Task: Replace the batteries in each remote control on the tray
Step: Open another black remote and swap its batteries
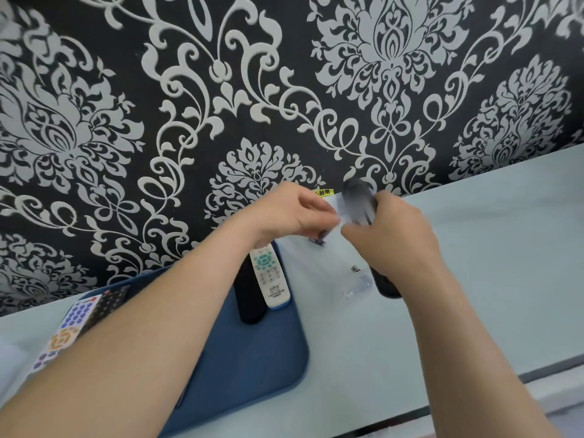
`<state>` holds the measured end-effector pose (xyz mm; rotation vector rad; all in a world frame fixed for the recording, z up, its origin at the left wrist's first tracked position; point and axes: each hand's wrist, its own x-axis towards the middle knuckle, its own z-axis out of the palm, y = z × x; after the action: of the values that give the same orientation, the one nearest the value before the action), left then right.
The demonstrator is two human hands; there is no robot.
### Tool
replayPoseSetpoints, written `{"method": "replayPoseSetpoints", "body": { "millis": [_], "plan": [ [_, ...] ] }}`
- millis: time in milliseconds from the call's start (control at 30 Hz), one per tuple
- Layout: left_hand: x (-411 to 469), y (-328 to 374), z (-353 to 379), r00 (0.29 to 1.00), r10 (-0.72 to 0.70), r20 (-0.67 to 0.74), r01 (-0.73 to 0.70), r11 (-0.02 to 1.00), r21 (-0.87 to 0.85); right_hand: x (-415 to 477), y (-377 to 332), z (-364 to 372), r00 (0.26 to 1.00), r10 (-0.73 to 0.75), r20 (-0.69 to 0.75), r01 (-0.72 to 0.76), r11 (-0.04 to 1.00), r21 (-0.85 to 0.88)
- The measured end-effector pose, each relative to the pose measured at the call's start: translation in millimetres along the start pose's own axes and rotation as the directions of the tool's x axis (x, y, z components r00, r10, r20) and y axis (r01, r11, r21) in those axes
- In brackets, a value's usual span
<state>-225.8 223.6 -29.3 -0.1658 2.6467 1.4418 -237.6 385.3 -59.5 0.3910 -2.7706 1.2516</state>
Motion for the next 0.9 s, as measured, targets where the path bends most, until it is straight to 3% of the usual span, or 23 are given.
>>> {"method": "replayPoseSetpoints", "body": {
  "millis": [33, 100, 167, 233, 367, 533, 567, 633, 700, 800, 900],
  "plan": [
    [-7.6, -2.7, -2.7, 0.999, 0.003, -0.046, -0.016, 0.960, -0.281, 0.9, -3.2, -2.9, 1.000, -0.020, -0.012, 0.022, 0.988, 0.155],
    [-23.5, -10.7, -2.2, 0.993, -0.044, -0.108, -0.046, 0.705, -0.708, -0.3, -13.1, -9.9, 0.997, -0.039, 0.067, -0.003, 0.844, 0.537],
    [-38.1, -18.0, 4.0, 0.987, -0.100, -0.125, -0.067, 0.453, -0.889, -4.5, -21.8, -10.1, 0.975, -0.116, 0.188, -0.055, 0.698, 0.714],
    [-51.7, -22.9, 8.9, 0.981, -0.131, -0.141, -0.084, 0.368, -0.926, -10.0, -31.6, -1.8, 0.955, -0.213, 0.208, -0.002, 0.695, 0.719],
    [-71.1, -28.4, 5.1, 0.959, -0.190, -0.210, -0.135, 0.346, -0.929, -15.8, -50.8, 18.3, 0.954, -0.283, 0.098, 0.167, 0.775, 0.609],
    [-94.7, -40.2, -13.5, 0.935, -0.191, -0.298, -0.175, 0.483, -0.858, -26.7, -69.5, 39.7, 0.942, -0.329, 0.068, 0.231, 0.782, 0.579],
    [-100.5, -44.4, -18.7, 0.932, -0.192, -0.307, -0.180, 0.490, -0.853, -30.8, -74.6, 45.0, 0.950, -0.296, 0.101, 0.163, 0.743, 0.649],
    [-113.1, -54.1, -28.2, 0.928, -0.193, -0.319, -0.207, 0.446, -0.871, -39.0, -83.5, 54.4, 0.945, -0.187, 0.268, -0.119, 0.567, 0.815],
    [-126.8, -66.3, -36.8, 0.924, -0.193, -0.330, -0.250, 0.349, -0.903, -45.5, -91.2, 66.3, 0.868, -0.143, 0.475, -0.389, 0.400, 0.830],
    [-143.9, -82.5, -44.1, 0.920, -0.215, -0.328, -0.256, 0.303, -0.918, -52.8, -98.4, 81.8, 0.750, -0.163, 0.641, -0.545, 0.396, 0.739],
    [-153.1, -94.6, -45.0, 0.914, -0.186, -0.360, -0.242, 0.462, -0.853, -60.5, -106.9, 94.6, 0.689, -0.193, 0.699, -0.598, 0.393, 0.698]
  ]
}}
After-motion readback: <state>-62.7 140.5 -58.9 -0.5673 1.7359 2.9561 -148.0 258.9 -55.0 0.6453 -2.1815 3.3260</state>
